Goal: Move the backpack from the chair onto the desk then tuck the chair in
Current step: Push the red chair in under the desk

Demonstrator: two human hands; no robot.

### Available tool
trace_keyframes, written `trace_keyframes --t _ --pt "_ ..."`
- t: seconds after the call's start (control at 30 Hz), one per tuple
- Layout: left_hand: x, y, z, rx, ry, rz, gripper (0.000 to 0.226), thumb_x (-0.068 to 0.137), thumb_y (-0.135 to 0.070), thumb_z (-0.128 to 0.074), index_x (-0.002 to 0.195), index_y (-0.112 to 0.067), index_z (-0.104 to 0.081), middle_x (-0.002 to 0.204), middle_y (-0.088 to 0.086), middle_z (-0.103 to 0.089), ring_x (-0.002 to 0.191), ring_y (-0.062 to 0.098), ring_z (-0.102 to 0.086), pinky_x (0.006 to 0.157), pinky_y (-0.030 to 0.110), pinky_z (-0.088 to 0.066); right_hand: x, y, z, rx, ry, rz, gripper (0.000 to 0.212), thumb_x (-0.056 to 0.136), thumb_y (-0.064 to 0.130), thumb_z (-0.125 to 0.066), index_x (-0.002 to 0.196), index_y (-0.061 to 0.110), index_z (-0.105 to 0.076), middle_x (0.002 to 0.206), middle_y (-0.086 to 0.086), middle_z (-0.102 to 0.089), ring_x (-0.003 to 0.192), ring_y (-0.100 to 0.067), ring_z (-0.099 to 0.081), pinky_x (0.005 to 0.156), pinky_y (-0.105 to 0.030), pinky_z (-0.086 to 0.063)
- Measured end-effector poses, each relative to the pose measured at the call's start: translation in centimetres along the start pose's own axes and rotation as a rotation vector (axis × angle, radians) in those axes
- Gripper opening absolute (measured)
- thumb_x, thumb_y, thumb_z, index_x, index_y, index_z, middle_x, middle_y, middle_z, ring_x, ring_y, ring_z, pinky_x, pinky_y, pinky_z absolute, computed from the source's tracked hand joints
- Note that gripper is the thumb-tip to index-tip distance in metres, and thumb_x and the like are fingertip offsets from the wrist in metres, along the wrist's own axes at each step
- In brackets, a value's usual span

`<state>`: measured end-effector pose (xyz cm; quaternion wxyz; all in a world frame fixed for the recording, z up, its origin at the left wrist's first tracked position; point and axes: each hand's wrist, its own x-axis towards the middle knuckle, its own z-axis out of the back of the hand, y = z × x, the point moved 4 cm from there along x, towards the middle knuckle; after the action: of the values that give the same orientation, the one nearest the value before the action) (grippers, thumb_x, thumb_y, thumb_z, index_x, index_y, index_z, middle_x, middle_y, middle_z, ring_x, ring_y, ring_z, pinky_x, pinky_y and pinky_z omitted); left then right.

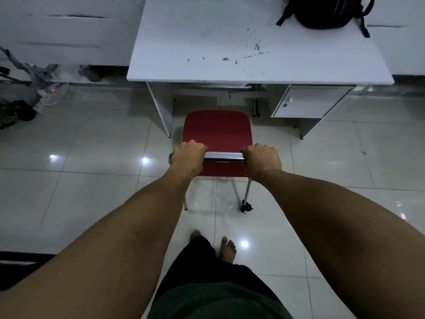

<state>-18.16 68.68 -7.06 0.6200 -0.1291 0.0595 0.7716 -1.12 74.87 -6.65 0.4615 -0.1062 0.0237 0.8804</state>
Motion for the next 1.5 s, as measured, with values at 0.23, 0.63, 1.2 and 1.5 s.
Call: trace_keyframes --t 0.23,0.63,1.2,1.5 --pt "8.8 1.6 3.5 0.029 -0.035 -0.032 0.026 0.089 -0.015 -0.073 0.111 -0.028 -0.072 0.095 0.001 -0.071 0.09 0.026 -0.069 0.083 0.044 -0.059 9.0 -1.9 2.1 0.025 -0.015 -0.015 0.018 0.081 0.011 -0.068 0.095 0.022 -0.065 0.072 0.001 -0.052 0.063 -0.022 -0.051 0.057 -0.031 -0.04" --pt "21.4 3.1 7.2 -0.007 -0.019 -0.054 0.029 0.085 -0.012 -0.072 0.109 -0.027 -0.073 0.096 0.006 -0.07 0.091 0.031 -0.068 0.076 0.041 -0.055 21.1 -5.6 4.6 0.048 0.001 -0.03 0.01 0.083 0.02 -0.066 0.092 0.023 -0.065 0.07 0.002 -0.046 0.068 -0.028 -0.058 0.059 -0.031 -0.04" --pt "32.0 2.4 10.3 -0.044 -0.054 0.009 0.021 0.079 -0.007 -0.07 0.092 -0.023 -0.072 0.088 0.005 -0.067 0.085 0.031 -0.068 0.065 0.033 -0.044 31.8 -10.9 7.1 0.05 -0.002 0.008 0.014 0.078 0.014 -0.062 0.078 0.025 -0.053 0.07 -0.001 -0.048 0.067 -0.027 -0.059 0.06 -0.03 -0.036" --pt "32.6 2.8 9.6 -0.059 -0.053 -0.001 0.031 0.078 -0.008 -0.073 0.102 -0.028 -0.073 0.092 0.005 -0.068 0.086 0.029 -0.068 0.067 0.03 -0.038 31.9 -10.6 6.6 0.04 -0.003 -0.029 0.021 0.076 0.012 -0.065 0.093 0.023 -0.065 0.075 -0.001 -0.059 0.075 -0.028 -0.066 0.061 -0.03 -0.042"
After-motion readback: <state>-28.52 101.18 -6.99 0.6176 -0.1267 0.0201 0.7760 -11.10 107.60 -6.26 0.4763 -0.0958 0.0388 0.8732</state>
